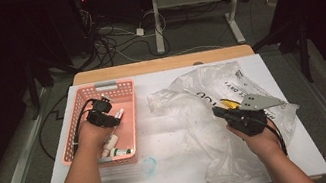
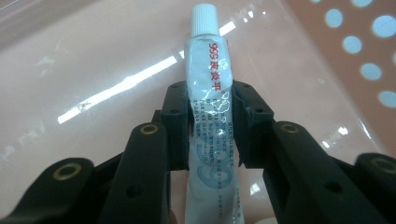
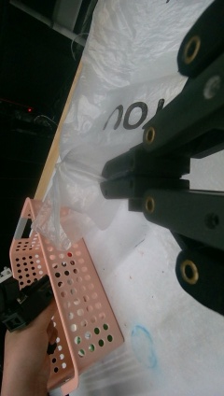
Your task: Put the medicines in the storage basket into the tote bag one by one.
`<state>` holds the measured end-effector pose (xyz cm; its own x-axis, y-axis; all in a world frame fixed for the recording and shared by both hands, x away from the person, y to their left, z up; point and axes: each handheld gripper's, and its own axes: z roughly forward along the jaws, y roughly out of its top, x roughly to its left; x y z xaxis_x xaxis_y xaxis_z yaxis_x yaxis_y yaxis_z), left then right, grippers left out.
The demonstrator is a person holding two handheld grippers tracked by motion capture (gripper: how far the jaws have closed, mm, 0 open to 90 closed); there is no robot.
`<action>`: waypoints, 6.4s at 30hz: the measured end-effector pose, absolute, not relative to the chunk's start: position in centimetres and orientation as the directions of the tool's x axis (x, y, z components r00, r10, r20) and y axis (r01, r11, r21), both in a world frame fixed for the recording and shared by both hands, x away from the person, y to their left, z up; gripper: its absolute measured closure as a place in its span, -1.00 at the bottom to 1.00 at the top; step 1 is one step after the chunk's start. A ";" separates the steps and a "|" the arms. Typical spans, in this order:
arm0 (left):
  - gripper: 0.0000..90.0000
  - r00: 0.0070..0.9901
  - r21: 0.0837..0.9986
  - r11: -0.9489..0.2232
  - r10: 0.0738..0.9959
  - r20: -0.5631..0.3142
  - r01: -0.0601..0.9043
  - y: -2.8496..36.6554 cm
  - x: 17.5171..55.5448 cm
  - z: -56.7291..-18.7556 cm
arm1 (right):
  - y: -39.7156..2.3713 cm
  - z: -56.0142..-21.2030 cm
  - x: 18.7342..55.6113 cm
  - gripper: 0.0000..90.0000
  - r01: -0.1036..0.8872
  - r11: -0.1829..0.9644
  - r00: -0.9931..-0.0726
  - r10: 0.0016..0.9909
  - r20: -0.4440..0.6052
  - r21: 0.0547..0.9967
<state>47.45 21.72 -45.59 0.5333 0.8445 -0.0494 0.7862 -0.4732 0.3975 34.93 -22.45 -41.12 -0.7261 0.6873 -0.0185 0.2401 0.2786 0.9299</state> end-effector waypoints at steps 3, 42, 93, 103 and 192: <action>0.51 0.533 0.395 -0.473 0.845 -0.050 0.788 21.6 47.3 -45.5 | -22.5 -41.1 34.9 1.00 0.241 0.276 -0.725 0.688 -0.017 0.931; 0.51 0.500 0.708 -0.313 0.863 -0.066 0.633 23.9 38.7 -39.7 | -22.8 -40.6 34.5 1.00 0.222 0.260 -0.724 0.690 -0.020 0.940; 0.51 0.650 0.881 -0.272 0.758 -0.051 0.386 19.0 32.7 -37.9 | -22.7 -40.2 34.3 1.00 0.208 0.245 -0.725 0.688 -0.019 0.947; 0.51 0.697 0.889 -0.280 0.714 -0.059 0.362 16.7 32.3 -37.7 | -22.7 -40.1 34.2 1.00 0.203 0.243 -0.726 0.688 -0.021 0.948; 0.51 0.831 0.832 -0.432 0.552 -0.061 0.348 1.0 35.8 -42.8 | -22.9 -38.5 33.5 1.00 0.145 0.205 -0.733 0.679 -0.035 0.968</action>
